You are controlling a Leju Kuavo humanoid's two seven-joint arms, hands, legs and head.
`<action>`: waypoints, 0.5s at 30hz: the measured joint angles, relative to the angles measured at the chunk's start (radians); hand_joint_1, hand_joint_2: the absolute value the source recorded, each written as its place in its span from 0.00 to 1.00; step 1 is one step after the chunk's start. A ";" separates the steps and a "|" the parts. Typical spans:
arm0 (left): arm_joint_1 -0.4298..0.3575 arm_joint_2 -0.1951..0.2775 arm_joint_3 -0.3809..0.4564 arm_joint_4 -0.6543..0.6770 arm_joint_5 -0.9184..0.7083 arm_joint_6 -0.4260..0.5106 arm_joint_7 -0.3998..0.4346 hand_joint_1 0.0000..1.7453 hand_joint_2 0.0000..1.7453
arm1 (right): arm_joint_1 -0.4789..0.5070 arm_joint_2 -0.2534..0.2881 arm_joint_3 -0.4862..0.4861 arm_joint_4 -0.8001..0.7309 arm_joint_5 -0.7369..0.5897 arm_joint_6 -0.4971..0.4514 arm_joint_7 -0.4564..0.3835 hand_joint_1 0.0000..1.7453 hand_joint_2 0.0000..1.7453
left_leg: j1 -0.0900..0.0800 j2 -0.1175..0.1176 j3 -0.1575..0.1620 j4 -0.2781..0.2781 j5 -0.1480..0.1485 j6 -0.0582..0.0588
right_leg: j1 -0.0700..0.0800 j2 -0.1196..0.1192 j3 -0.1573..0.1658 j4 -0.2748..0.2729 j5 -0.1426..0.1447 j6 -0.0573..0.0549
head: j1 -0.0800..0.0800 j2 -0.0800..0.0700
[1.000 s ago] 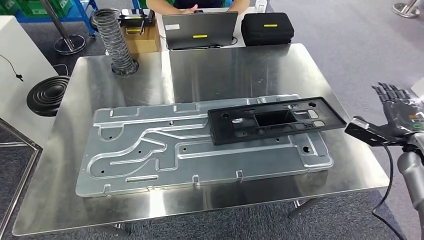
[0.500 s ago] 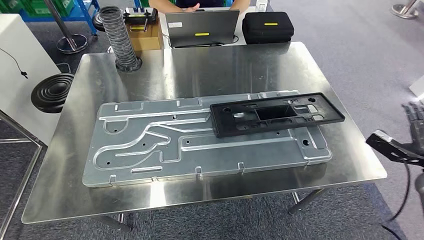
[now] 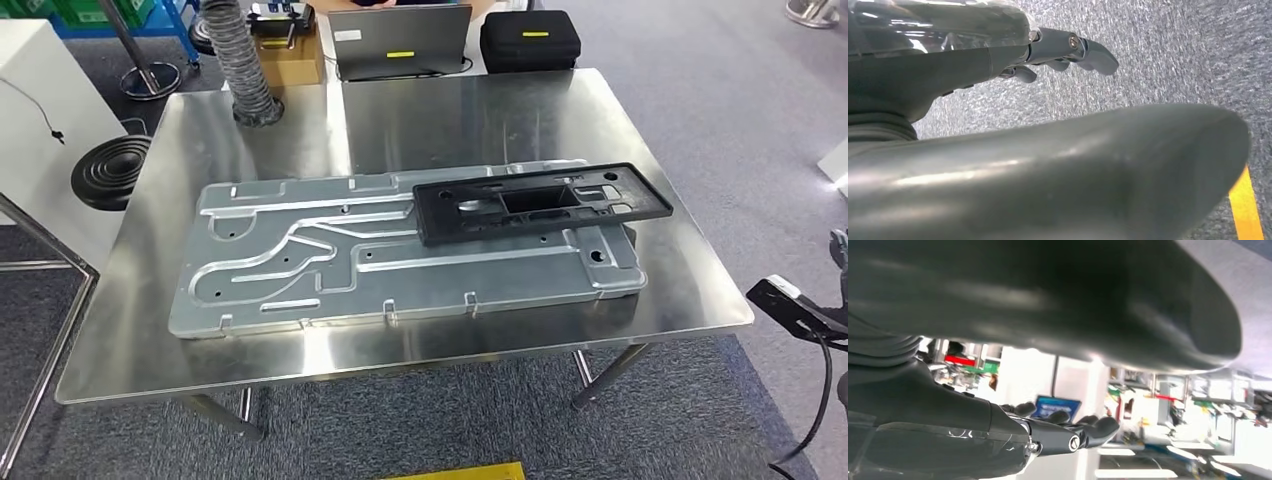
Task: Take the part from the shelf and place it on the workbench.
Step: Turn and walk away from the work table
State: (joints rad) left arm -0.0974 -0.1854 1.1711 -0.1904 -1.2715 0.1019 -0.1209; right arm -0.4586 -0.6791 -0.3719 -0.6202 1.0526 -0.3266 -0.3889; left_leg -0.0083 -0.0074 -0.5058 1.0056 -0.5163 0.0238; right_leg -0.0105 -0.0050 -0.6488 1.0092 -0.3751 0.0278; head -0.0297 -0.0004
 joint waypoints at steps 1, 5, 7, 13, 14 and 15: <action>0.001 0.000 0.000 0.000 0.000 0.000 0.000 0.00 0.00 | -0.001 0.001 -0.002 0.005 0.001 -0.003 0.000 0.00 0.00 | -0.002 0.000 -0.003 0.000 0.008 0.006 | -0.002 0.000 0.000 -0.003 0.007 0.007 | 0.000 0.000; 0.001 0.001 0.002 0.000 0.002 0.000 0.004 0.00 0.00 | -0.003 0.004 -0.008 0.022 0.005 -0.013 -0.004 0.00 0.00 | 0.004 0.006 -0.027 -0.013 0.051 0.028 | -0.011 0.002 -0.031 0.062 -0.063 0.030 | 0.000 0.000; 0.001 0.001 0.003 0.000 0.003 0.000 0.004 0.00 0.00 | -0.008 0.010 -0.009 0.033 0.011 -0.016 -0.005 0.00 0.00 | 0.004 0.008 -0.052 -0.012 0.069 0.031 | -0.014 0.002 -0.070 0.193 -0.157 0.041 | 0.000 0.000; 0.002 0.001 0.005 0.000 0.003 0.000 0.004 0.00 0.00 | -0.024 0.023 -0.010 0.058 0.024 -0.017 -0.001 0.00 0.00 | 0.002 0.008 -0.112 -0.003 0.113 0.018 | -0.015 0.002 0.100 0.063 -0.126 0.037 | 0.000 0.000; 0.002 0.001 0.005 0.000 0.003 0.001 0.004 0.00 0.00 | -0.028 0.023 -0.011 0.061 0.024 -0.017 0.000 0.00 0.00 | 0.001 0.008 -0.116 -0.002 0.118 0.013 | -0.011 0.003 0.135 0.008 -0.123 0.029 | 0.000 0.000; 0.002 0.001 0.005 0.000 0.003 0.001 0.004 0.00 0.00 | -0.032 0.023 -0.013 0.064 0.023 -0.018 -0.001 0.00 0.00 | 0.001 0.008 -0.118 -0.001 0.124 0.007 | -0.007 0.004 0.151 -0.020 -0.127 0.020 | 0.000 0.000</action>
State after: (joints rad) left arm -0.0957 -0.1846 1.1765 -0.1904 -1.2684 0.1029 -0.1172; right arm -0.4901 -0.6560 -0.3845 -0.5562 1.0760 -0.3444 -0.3896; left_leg -0.0073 0.0005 -0.6237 1.0042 -0.3928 0.0308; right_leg -0.0177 -0.0007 -0.4980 0.9889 -0.5023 0.0479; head -0.0298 -0.0004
